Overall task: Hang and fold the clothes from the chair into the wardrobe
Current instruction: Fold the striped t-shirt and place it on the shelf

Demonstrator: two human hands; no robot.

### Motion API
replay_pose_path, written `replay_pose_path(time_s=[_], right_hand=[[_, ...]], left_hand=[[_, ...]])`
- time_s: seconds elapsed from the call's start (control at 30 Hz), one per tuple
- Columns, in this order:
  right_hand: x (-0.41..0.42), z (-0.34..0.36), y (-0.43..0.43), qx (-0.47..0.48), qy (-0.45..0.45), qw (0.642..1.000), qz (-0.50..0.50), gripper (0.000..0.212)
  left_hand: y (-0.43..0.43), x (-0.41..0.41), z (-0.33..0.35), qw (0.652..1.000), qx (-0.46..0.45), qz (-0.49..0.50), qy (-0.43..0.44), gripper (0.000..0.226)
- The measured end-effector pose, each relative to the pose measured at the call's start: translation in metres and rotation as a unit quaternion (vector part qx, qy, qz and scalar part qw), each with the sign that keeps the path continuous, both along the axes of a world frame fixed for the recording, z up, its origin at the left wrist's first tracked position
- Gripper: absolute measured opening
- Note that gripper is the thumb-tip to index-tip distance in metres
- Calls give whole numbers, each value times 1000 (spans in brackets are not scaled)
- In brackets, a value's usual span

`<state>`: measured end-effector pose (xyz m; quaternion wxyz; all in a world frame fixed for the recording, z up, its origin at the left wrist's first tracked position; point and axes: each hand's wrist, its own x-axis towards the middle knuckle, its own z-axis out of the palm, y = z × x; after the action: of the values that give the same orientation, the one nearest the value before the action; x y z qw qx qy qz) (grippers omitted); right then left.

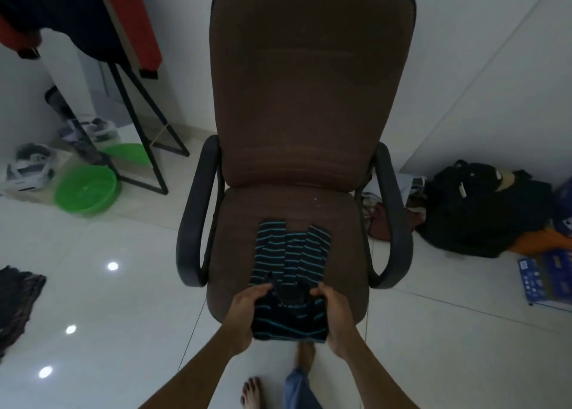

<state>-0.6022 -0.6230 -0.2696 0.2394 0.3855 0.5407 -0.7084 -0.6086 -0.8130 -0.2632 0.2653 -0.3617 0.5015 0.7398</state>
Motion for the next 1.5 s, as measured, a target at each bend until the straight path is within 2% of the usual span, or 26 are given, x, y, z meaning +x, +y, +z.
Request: replay_pose_path(time_s=[0.13, 0.23, 0.3, 0.4, 0.6, 0.77, 0.97, 1.07, 1.13, 1.2, 1.27, 1.33, 1.4, 1.5], right_hand=[[-19, -41, 7, 36, 17, 999, 7, 24], [-47, -73, 18, 97, 50, 993, 45, 19], [-71, -94, 26, 144, 79, 982, 93, 19], [-111, -123, 39, 225, 119, 949, 183, 28], [-183, -182, 54, 305, 160, 897, 276, 26], [-205, -213, 59, 348, 195, 878, 264, 27], [-220, -230, 55, 354, 215, 872, 261, 35], [-202, -228, 52, 385, 195, 870, 238, 41], [-184, -224, 48, 424, 154, 864, 223, 44], [-172, -219, 42, 394, 113, 886, 216, 58], [-176, -219, 37, 353, 92, 909, 199, 62], [-190, -222, 34, 357, 68, 915, 175, 46], [-207, -224, 31, 329, 40, 928, 167, 18], [-229, -227, 33, 276, 33, 949, 151, 12]], left_hand=[[-4, -20, -44, 997, -68, -23, 9, 31], [-6, -43, -72, 985, -136, -84, 59, 37], [-10, -64, -92, 958, -209, -151, 122, 47], [-16, -100, -126, 896, -307, -248, 203, 62], [-16, -170, -184, 850, -360, -324, 209, 64], [-19, -196, -213, 829, -391, -312, 252, 64], [-12, -206, -225, 829, -426, -253, 258, 73], [-9, -193, -226, 828, -467, -233, 204, 61], [-8, -178, -223, 846, -460, -216, 161, 51], [-7, -168, -221, 871, -423, -211, 131, 45], [-5, -165, -220, 886, -397, -211, 113, 41], [-4, -168, -220, 899, -378, -194, 105, 40], [-4, -170, -223, 907, -362, -188, 107, 40], [-4, -170, -230, 924, -323, -171, 115, 42]])
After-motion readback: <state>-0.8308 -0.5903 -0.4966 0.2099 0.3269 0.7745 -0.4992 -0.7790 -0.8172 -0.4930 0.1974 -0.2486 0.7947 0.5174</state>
